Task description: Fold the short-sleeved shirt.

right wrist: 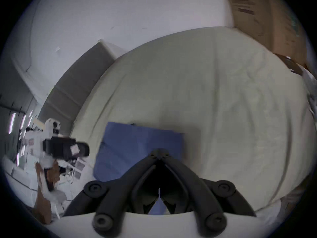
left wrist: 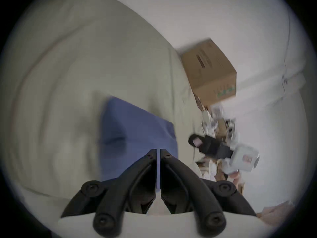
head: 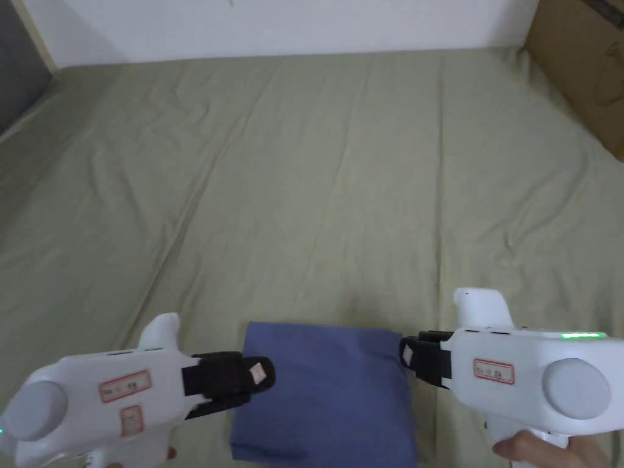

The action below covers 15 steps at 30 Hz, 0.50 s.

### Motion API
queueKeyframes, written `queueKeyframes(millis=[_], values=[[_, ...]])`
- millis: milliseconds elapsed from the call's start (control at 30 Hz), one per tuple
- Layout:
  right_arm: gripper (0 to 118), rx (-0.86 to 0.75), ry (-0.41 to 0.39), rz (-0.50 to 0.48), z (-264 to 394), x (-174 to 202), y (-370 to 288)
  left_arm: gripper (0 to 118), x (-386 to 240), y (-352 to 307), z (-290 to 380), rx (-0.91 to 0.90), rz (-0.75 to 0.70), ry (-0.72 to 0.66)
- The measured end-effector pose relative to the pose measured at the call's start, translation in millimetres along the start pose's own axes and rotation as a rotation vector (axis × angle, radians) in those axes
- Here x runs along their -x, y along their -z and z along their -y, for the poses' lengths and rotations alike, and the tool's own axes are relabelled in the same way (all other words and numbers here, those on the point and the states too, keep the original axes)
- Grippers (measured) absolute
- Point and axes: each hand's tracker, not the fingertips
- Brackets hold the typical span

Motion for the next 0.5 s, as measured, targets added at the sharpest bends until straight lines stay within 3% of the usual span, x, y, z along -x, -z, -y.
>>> queueKeyframes(millis=[133, 267, 333, 367, 400, 467, 500], values=[[0, 0.119, -0.059, -0.055, 9.0, 20.6, 46.9, 4, 42.3, -29.0, -1.1, -0.055, -0.031, -0.092], [0, 0.209, -0.060, 0.045, 22.6, 19.3, 83.4, 4, 65.4, -26.1, 0.9, -0.060, 0.001, -0.141], [0, 0.176, -0.039, 0.026, 21.1, 20.4, 77.2, 8, 72.4, -17.2, 0.3, -0.048, 0.081, -0.184], [0, 0.180, -0.040, 0.026, 19.9, 20.1, 76.9, 23, 75.0, -10.9, -1.8, -0.028, 0.097, -0.206], [0, 0.184, -0.042, 0.026, 18.9, 18.8, 77.6, 49, 75.4, -3.1, -3.0, -0.011, 0.117, -0.216], [0, 0.188, -0.031, 0.015, 18.8, 15.3, 77.4, 114, 74.9, 15.9, -6.5, 0.028, 0.125, -0.199], [0, 0.189, -0.021, 0.012, 18.6, 14.5, 77.5, 118, 75.2, 22.9, -7.5, 0.033, 0.134, -0.189]])
